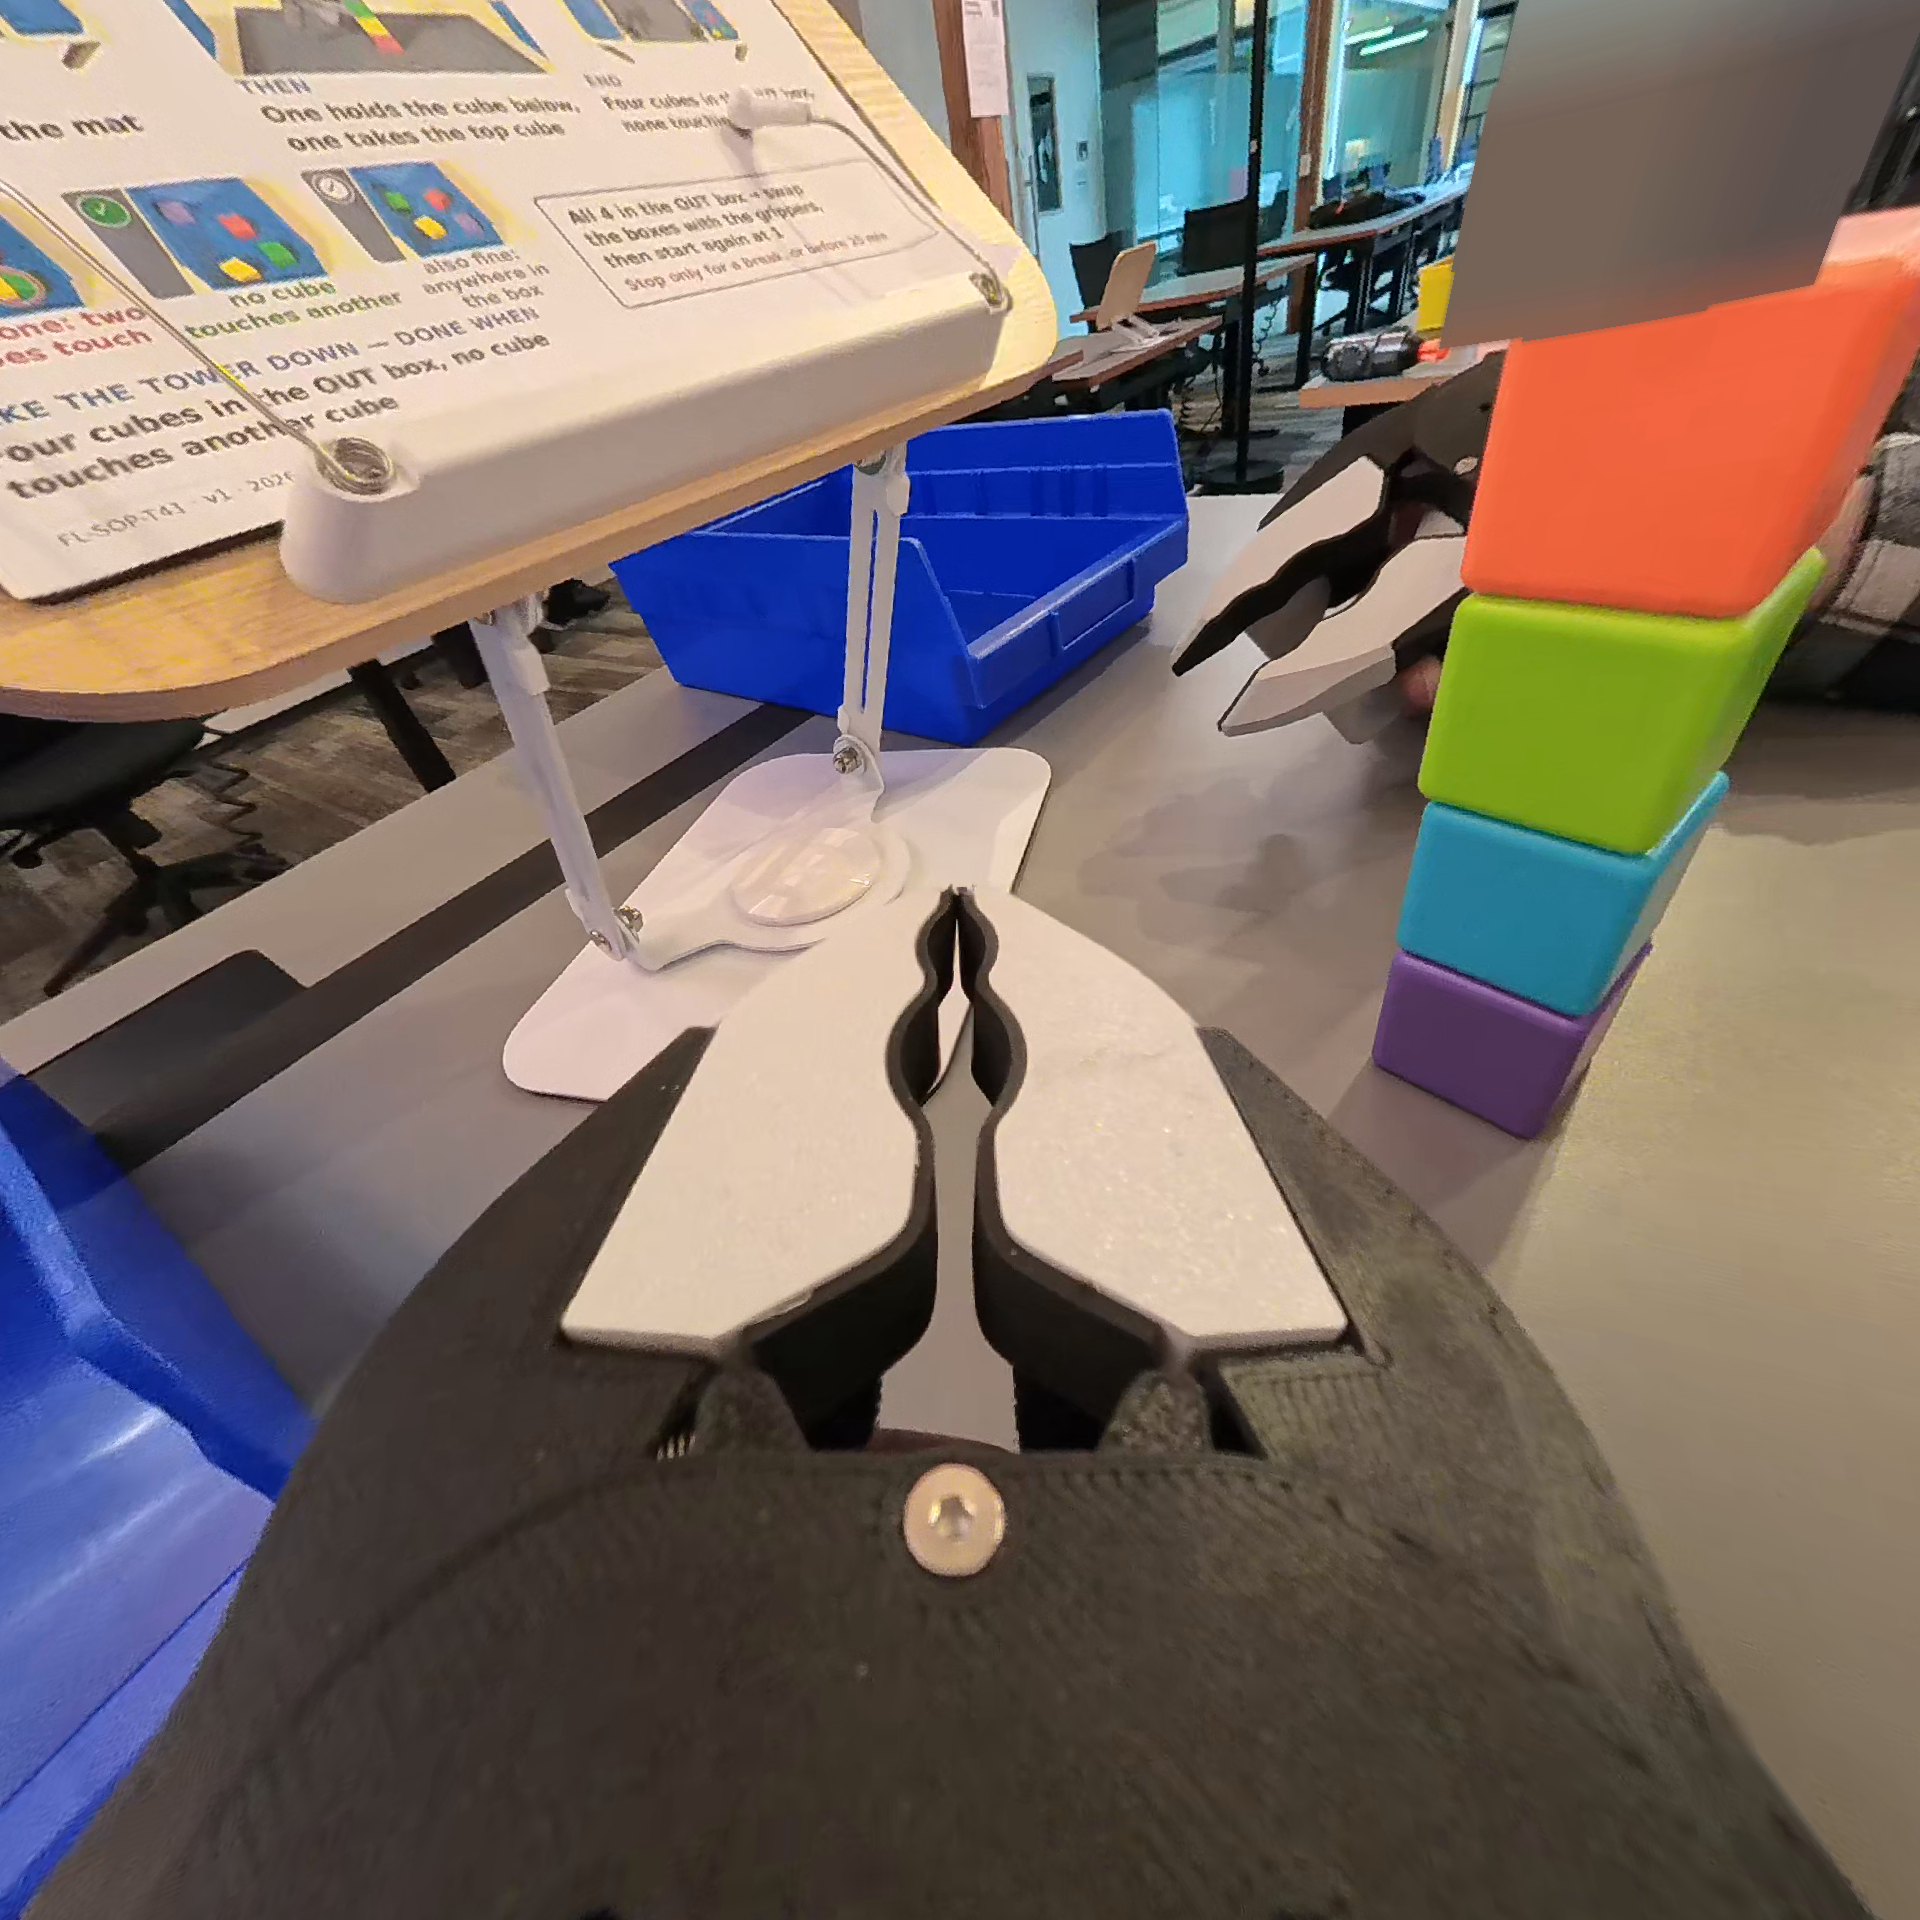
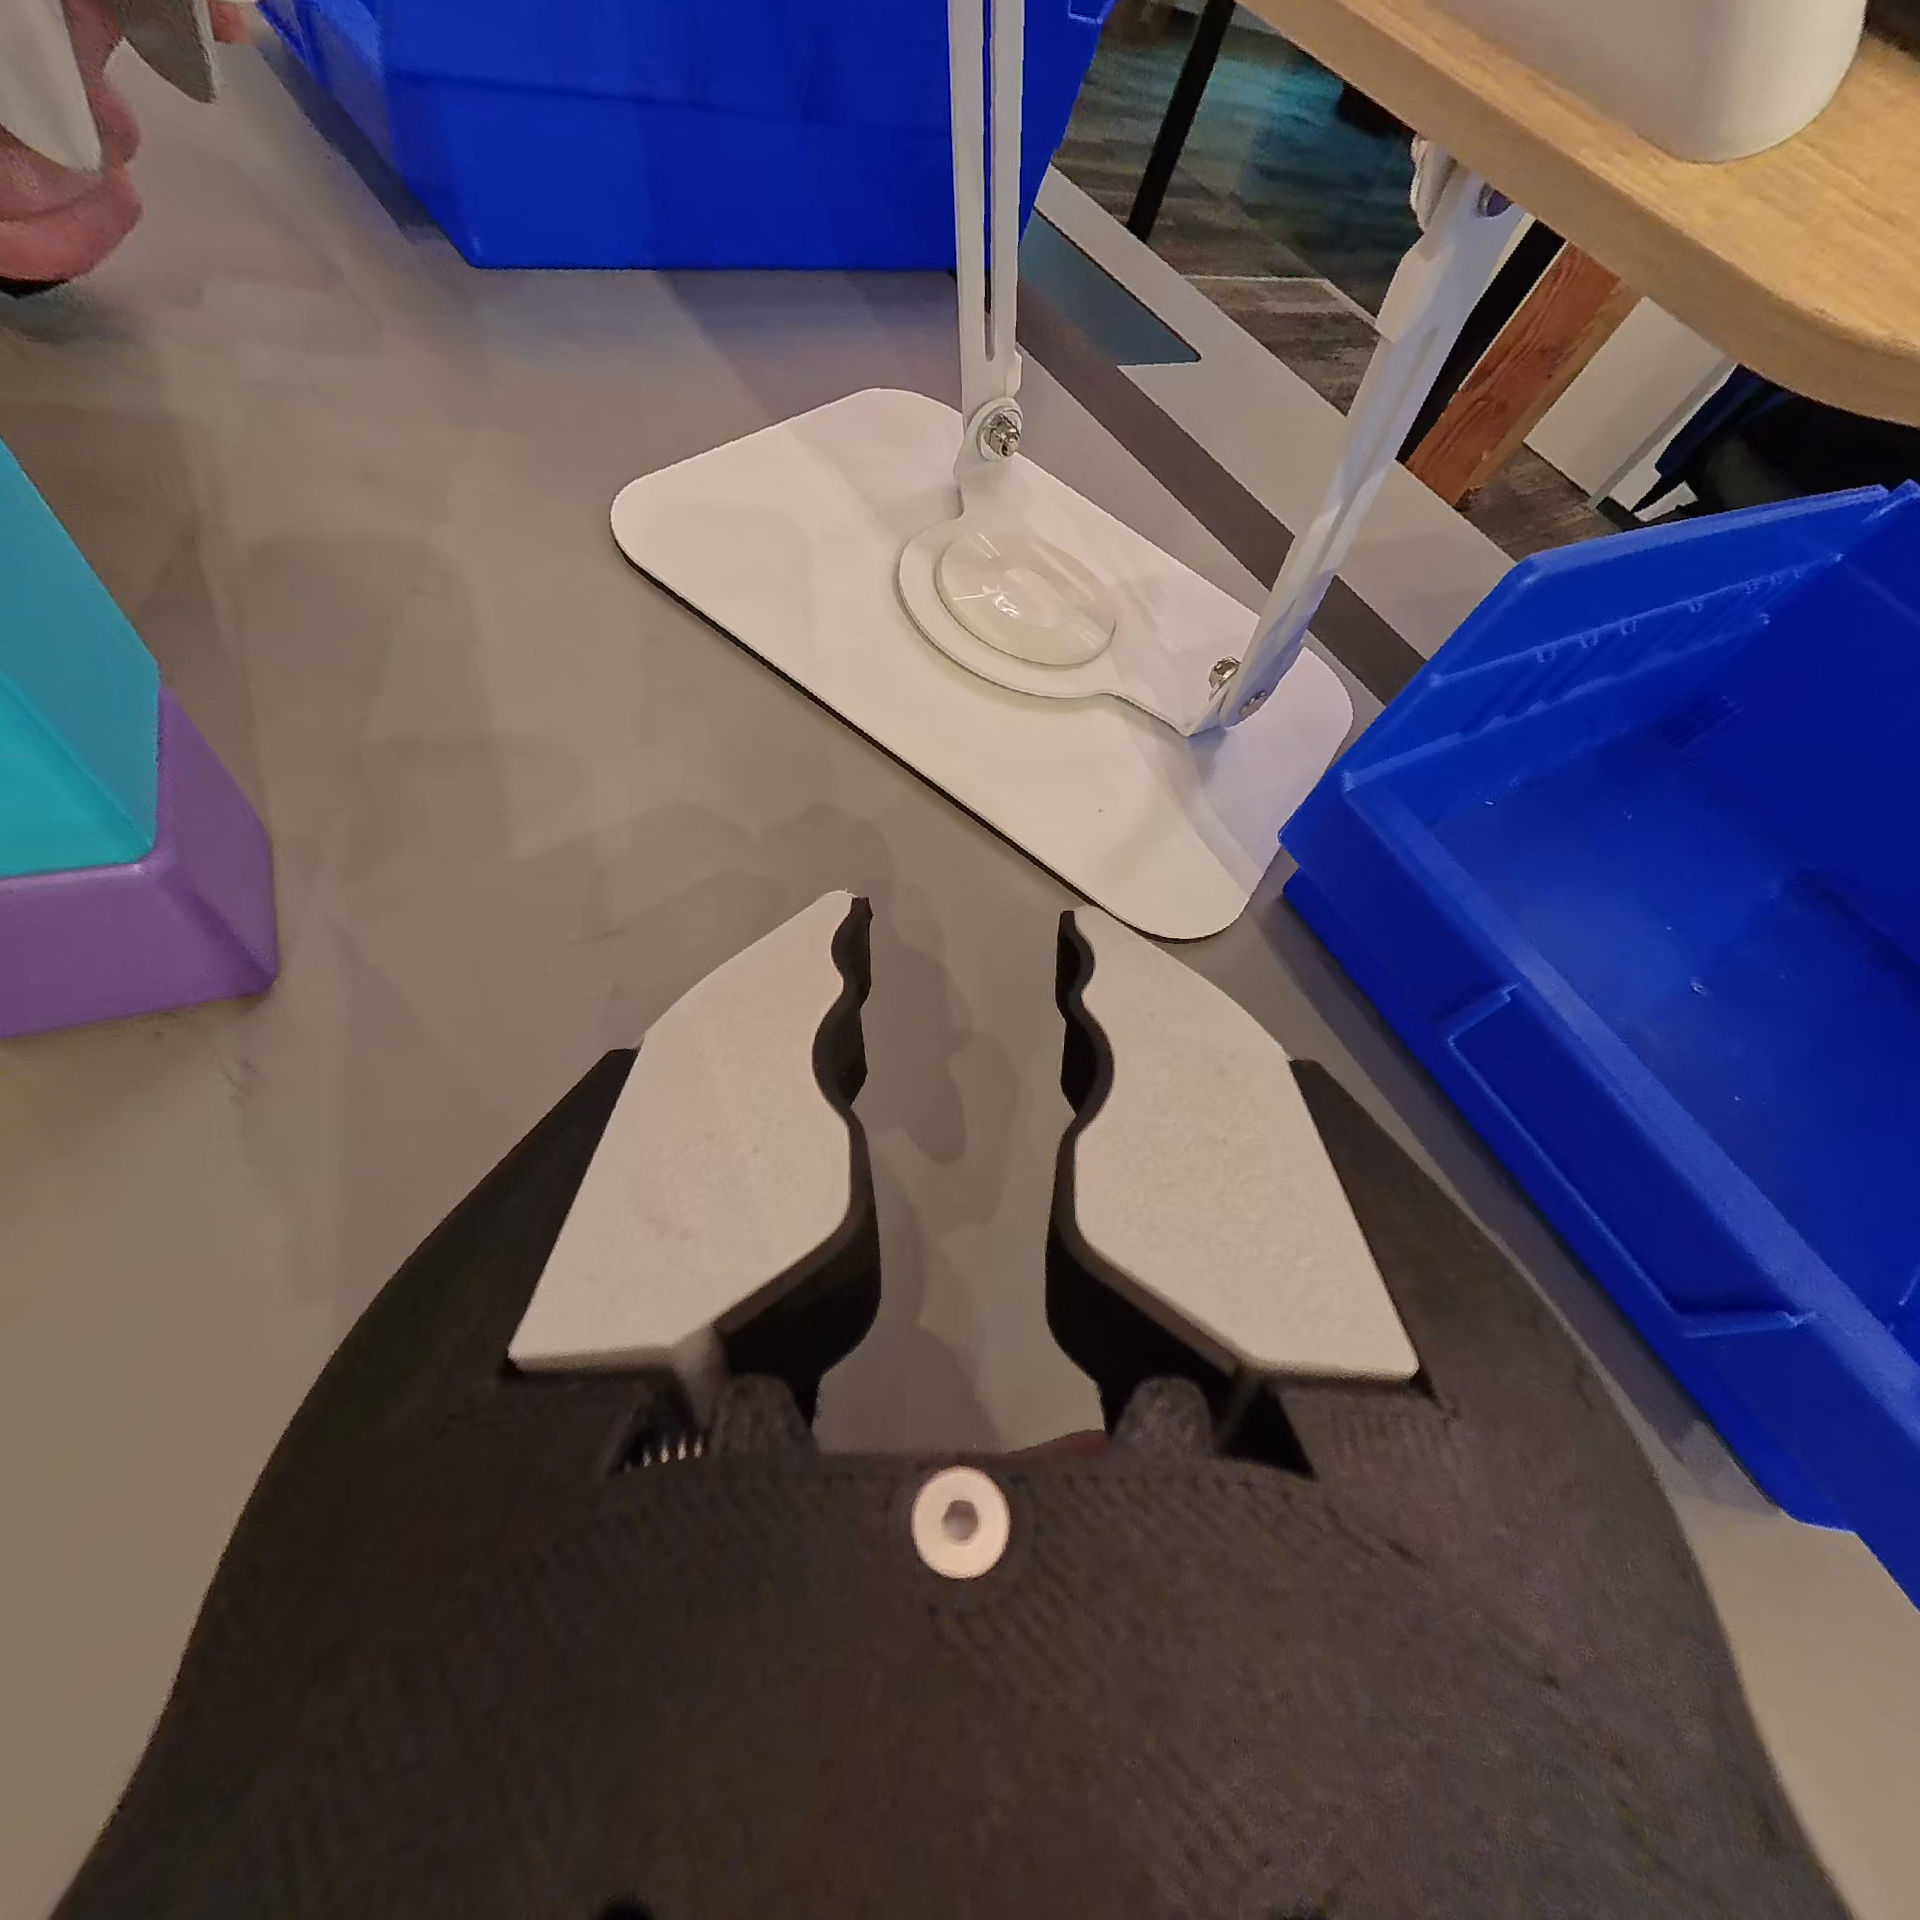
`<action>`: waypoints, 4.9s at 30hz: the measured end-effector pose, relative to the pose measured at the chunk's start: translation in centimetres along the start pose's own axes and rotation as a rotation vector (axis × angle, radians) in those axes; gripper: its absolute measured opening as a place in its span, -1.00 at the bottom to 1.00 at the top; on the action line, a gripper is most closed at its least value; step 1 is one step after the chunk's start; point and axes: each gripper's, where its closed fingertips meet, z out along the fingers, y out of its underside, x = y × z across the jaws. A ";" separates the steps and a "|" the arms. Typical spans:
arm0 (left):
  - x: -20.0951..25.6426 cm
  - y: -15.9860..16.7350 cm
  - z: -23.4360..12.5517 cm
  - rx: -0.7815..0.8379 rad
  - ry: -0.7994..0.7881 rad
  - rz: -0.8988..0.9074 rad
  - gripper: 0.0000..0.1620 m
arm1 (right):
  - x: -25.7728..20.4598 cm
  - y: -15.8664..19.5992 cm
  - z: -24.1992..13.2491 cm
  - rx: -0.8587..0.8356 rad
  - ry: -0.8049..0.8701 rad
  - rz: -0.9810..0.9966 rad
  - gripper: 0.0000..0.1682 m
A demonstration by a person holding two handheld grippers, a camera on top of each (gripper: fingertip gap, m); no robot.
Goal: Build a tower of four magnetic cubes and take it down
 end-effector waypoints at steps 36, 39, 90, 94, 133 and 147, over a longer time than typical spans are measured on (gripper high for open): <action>10.8 -3.9 1.9 0.118 0.493 -0.110 0.11 | 0.2 -0.9 -0.7 0.037 0.002 0.020 -0.51; 11.2 -3.3 2.6 0.097 0.502 -0.112 0.04 | -0.1 -0.8 -0.6 0.033 -0.005 0.015 -0.52; 11.3 -3.6 3.8 0.146 0.482 -0.188 -0.40 | -10.1 -14.0 -4.3 0.397 -0.485 0.104 -0.10; 11.3 -3.6 3.9 0.149 0.481 -0.188 -0.40 | -10.1 -13.9 -4.0 0.380 -0.475 0.101 -0.20; 11.3 -3.5 3.9 0.142 0.482 -0.188 -0.40 | 13.1 -12.7 -11.0 0.464 0.167 0.311 -0.39; 11.3 -3.5 3.9 0.142 0.487 -0.186 -0.40 | 23.2 -6.9 -3.4 0.425 0.344 0.635 -0.38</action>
